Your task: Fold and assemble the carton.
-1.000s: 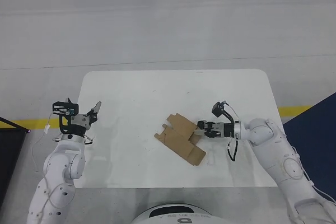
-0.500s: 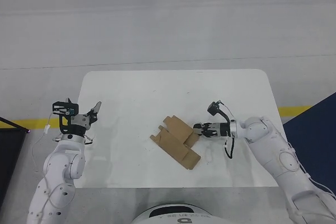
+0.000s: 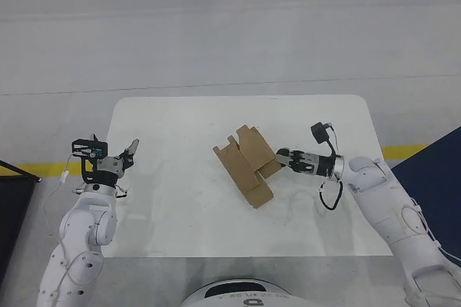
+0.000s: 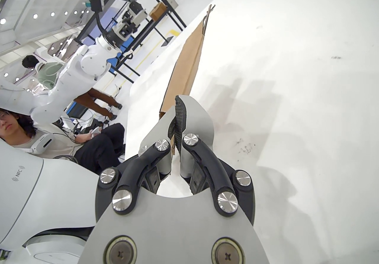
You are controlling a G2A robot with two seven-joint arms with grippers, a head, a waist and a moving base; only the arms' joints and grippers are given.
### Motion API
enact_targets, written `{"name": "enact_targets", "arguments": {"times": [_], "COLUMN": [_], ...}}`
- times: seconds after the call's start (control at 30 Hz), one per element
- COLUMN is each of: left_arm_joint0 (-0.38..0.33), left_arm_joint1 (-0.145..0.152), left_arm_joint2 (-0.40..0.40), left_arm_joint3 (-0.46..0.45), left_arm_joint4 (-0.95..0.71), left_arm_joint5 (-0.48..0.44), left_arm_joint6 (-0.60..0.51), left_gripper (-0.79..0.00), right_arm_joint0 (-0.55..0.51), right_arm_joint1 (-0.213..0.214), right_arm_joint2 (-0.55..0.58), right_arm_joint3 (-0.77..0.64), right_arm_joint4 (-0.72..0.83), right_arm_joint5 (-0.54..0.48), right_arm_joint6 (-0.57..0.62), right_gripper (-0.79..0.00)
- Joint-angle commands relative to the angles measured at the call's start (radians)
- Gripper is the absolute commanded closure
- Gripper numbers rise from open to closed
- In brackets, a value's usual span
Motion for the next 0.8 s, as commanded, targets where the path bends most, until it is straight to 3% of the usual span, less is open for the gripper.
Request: {"name": "enact_targets", "arguments": {"times": [0.0, 0.37, 0.43, 0.57, 0.67, 0.77], "left_arm_joint0": [0.0, 0.005, 0.038, 0.08, 0.064, 0.032], "left_arm_joint1": [0.0, 0.002, 0.009, 0.021, 0.024, 0.028], "left_arm_joint2": [0.0, 0.0, -0.008, -0.023, -0.027, -0.019], "left_arm_joint3": [0.0, -0.026, -0.062, -0.084, -0.048, -0.019], "left_arm_joint4": [0.0, 0.031, 0.093, -0.08, -0.343, -0.659], "left_arm_joint5": [0.0, -0.028, -0.102, -0.415, -0.55, -0.601], "left_arm_joint6": [0.0, 0.026, 0.049, -0.046, -0.2, -0.369], "left_gripper": [-0.785, -0.785, -0.785, -0.785, -0.785, -0.785], "right_arm_joint0": [-0.021, -0.037, -0.05, -0.052, -0.063, -0.069], "right_arm_joint1": [0.007, 0.012, 0.011, 0.017, 0.017, 0.015], "right_arm_joint2": [0.025, 0.042, 0.035, 0.042, 0.046, 0.044], "right_arm_joint3": [-0.042, -0.064, -0.079, -0.137, -0.184, -0.206], "right_arm_joint4": [-0.01, -0.026, 0.032, 0.106, 0.117, 0.13], "right_arm_joint5": [0.001, 0.003, 0.001, 0.001, 0.001, 0.001], "right_arm_joint6": [-0.026, -0.048, -0.065, -0.052, -0.067, -0.077], "right_gripper": [0.0, 0.0, 0.0, 0.0, 0.0, 0.0]}}
